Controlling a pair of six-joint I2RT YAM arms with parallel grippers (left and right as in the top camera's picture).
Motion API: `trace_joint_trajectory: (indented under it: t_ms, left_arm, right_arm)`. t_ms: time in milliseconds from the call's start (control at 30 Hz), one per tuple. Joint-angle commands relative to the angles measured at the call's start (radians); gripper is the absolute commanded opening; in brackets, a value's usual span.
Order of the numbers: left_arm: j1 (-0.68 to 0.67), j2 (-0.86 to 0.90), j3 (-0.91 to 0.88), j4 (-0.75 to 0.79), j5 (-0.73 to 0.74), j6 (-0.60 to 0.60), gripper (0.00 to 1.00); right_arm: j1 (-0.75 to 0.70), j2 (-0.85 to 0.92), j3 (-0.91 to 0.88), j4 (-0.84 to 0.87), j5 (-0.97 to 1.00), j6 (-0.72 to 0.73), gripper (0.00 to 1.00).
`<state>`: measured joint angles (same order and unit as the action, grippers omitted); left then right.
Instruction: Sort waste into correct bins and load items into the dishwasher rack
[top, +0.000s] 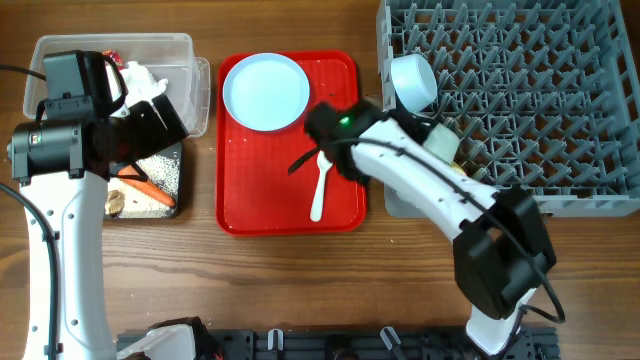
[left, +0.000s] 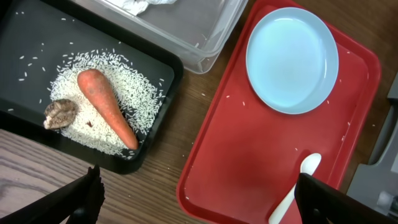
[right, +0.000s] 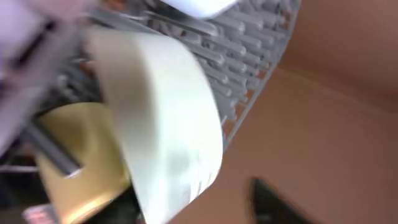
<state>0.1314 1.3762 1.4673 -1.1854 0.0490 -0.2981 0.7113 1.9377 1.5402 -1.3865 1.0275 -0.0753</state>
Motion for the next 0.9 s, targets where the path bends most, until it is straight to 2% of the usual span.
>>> trace_joint_trajectory:
  t_ms: [0,167,267,367,433,500,533,700,733,800,867]
  left_arm:
    - [0.005,-0.001,0.007,0.003,-0.017,0.002,1.0]
    - [0.005,-0.001,0.007,0.003,-0.017,0.002,1.0]
    - [0.005,-0.001,0.007,0.003,-0.017,0.002,1.0]
    - [0.005,-0.001,0.007,0.003,-0.017,0.002,1.0]
    - [0.005,-0.001,0.007,0.003,-0.017,0.002,1.0]
    - [0.005,-0.001,0.007,0.003,-0.017,0.002,1.0]
    - [0.005,-0.001,0.007,0.003,-0.017,0.002,1.0]
    - [0.005,-0.001,0.007,0.003,-0.017,0.002,1.0]
    - [0.005,-0.001,0.007,0.003,-0.017,0.002,1.0]
    - [0.005,-0.001,0.007,0.003,-0.017,0.002,1.0]
    - [0.005,-0.001,0.007,0.003,-0.017,0.002,1.0]
  right_arm:
    - [0.071,0.019,-0.011,-0.002,-0.027,-0.084,1.0]
    - [0.09,0.018,0.035,0.1,-0.027,-0.108,1.0]
    - [0.058,0.012,0.193,0.177,-0.045,-0.104,1.0]
    - [0.019,0.002,0.345,0.155,-0.318,-0.087,1.0]
    - [0.014,-0.001,0.352,0.064,-0.632,-0.082,1.0]
    - [-0.026,0.0,0.344,0.005,-0.751,-0.064,0.98]
    - [-0.055,0.0,0.343,-0.025,-0.751,-0.053,0.9]
    - [-0.225,0.0,0.343,-0.051,-0.781,-0.003,0.84]
    - [-0.229,0.0,0.343,-0.06,-0.826,-0.005,0.77]
    - [-0.22,0.0,0.343,-0.063,-0.914,-0.038,0.52]
    - [-0.2,0.0,0.343,-0.04,-0.954,-0.037,0.41]
